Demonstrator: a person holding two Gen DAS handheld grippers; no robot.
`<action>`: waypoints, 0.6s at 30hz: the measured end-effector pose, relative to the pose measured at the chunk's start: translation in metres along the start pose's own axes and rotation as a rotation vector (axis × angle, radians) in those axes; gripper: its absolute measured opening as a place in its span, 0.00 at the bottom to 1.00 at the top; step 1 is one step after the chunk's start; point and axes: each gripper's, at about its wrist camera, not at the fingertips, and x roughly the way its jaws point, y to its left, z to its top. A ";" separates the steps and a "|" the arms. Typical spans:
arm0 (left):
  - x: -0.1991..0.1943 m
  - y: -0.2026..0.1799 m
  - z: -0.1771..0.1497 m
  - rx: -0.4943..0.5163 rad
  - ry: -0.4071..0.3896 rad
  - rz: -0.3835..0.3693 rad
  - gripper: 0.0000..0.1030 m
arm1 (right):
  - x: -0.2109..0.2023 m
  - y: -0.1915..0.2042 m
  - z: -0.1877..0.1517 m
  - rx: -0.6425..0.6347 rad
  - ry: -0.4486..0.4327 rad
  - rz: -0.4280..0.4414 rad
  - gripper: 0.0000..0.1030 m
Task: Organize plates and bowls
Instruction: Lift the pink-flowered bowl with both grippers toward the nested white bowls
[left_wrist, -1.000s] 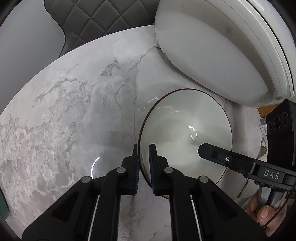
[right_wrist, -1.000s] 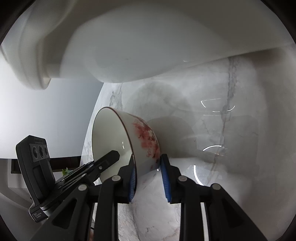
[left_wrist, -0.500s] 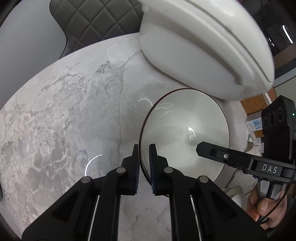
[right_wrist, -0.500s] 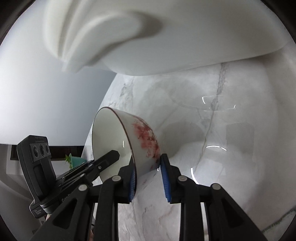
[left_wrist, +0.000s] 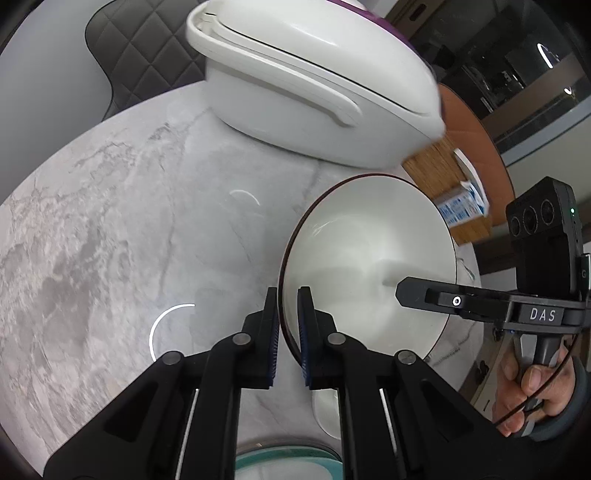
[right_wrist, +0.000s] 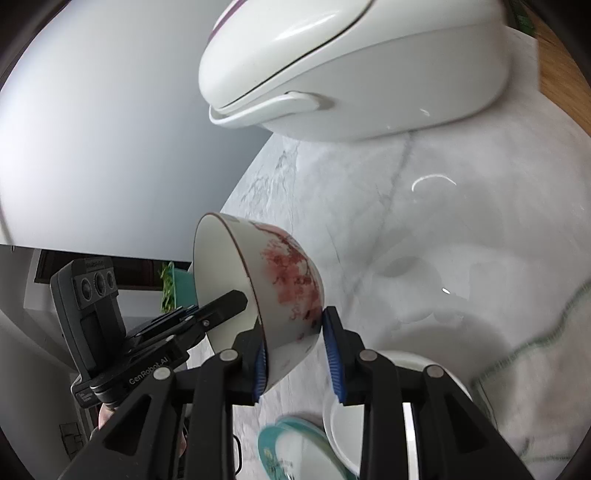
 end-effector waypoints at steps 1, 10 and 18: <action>0.000 -0.007 -0.006 0.000 0.009 -0.008 0.08 | -0.004 -0.002 -0.004 -0.001 0.005 0.000 0.30; 0.016 -0.060 -0.069 0.004 0.064 -0.020 0.08 | -0.018 -0.028 -0.043 0.002 0.065 -0.026 0.30; 0.036 -0.078 -0.114 -0.029 0.109 -0.006 0.08 | -0.023 -0.048 -0.073 0.006 0.129 -0.041 0.30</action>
